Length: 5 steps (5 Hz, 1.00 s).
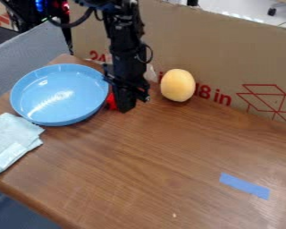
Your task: Move the red object from the cloth to the table
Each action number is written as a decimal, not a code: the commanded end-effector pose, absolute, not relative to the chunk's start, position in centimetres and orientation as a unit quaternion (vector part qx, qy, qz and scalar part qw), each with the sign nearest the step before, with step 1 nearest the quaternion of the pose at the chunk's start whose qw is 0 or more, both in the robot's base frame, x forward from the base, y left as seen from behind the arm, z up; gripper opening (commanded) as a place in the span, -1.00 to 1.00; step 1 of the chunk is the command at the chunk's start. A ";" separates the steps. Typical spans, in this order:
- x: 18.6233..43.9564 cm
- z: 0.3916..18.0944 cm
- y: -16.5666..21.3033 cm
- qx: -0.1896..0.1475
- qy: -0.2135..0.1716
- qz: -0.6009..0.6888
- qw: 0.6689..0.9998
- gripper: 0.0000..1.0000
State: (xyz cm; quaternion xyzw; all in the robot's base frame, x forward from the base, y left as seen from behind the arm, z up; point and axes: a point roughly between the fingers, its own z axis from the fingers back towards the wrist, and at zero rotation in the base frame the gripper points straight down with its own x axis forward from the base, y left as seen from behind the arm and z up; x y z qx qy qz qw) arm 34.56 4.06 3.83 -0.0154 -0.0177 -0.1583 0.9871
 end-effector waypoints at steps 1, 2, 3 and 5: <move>34.6 6.8 3.7 -0.031 -0.054 -0.160 0.985 -1.00; 34.2 7.3 2.9 -0.042 -0.050 -0.158 0.985 -1.00; 34.8 7.4 2.7 -0.053 -0.048 -0.170 0.983 -1.00; 32.3 6.0 0.2 -0.070 -0.056 -0.202 0.975 -1.00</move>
